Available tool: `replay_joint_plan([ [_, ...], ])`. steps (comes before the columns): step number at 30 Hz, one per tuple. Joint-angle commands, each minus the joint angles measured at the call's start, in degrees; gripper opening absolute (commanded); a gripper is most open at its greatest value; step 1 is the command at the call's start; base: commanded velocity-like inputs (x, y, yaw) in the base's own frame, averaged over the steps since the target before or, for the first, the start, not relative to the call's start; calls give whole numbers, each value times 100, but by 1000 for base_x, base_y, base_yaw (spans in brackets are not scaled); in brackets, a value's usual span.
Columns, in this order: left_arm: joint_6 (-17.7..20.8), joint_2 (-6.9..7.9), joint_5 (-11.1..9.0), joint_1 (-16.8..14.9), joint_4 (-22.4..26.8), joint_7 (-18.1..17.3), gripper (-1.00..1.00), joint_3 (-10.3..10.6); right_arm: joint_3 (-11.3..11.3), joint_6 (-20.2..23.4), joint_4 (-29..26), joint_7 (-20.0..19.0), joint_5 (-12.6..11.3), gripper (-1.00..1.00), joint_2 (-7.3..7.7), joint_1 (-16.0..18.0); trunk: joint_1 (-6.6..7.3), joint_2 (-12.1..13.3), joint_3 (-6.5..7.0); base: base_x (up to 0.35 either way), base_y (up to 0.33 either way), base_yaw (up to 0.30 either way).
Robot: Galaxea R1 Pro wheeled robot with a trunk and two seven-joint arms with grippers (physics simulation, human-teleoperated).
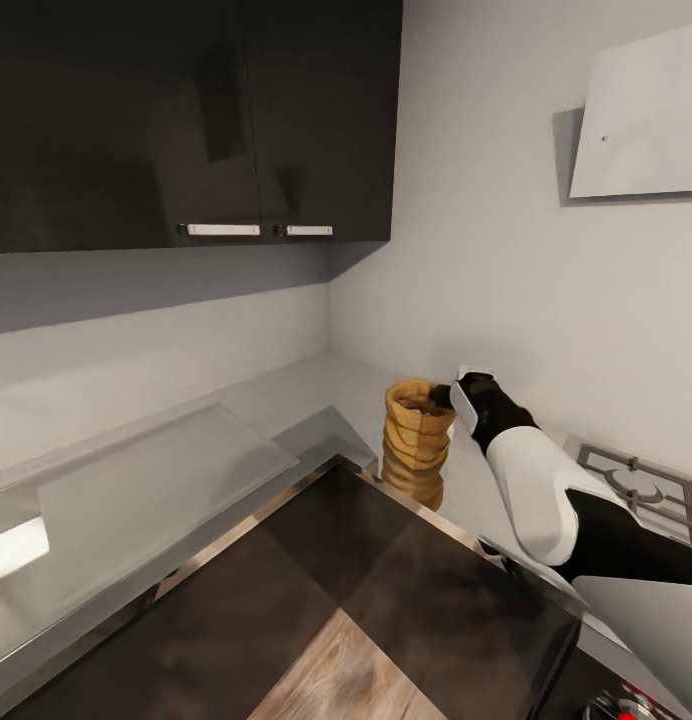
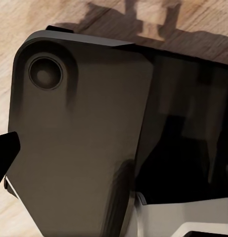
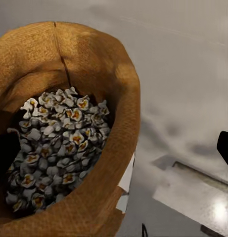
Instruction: In the kitchen, take the popcorn bag from the countertop, put it into the microwave, and heat it until the popcorn is cooked so the cooked popcorn ends up inside the bag.
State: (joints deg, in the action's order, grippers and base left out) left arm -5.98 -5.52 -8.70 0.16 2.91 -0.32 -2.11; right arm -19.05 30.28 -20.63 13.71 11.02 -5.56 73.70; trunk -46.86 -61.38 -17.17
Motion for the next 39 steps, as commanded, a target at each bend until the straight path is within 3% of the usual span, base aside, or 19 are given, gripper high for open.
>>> replay_joint_plan([
  [1,-8,0,-29,2,7,-10,100,-17,-38,20,56,-8,62,100,-4,4,0,-4,-6,0,0,0],
  [5,-2,1,-32,2,7,-28,100,-15,-37,-200,266,-8,60,100,1,4,0,-4,-6,40,0,0],
  [14,1,4,-32,3,7,-26,100,-16,-43,-257,377,-8,59,100,11,4,0,-4,-6,44,0,0],
  [21,1,7,-35,3,7,-23,100,-17,-46,-831,1222,-8,59,100,185,4,0,-4,-6,0,0,0],
  [39,1,7,-35,2,7,-23,100,-17,-37,-872,1298,-25,91,100,230,4,0,-4,-6,0,0,0],
])
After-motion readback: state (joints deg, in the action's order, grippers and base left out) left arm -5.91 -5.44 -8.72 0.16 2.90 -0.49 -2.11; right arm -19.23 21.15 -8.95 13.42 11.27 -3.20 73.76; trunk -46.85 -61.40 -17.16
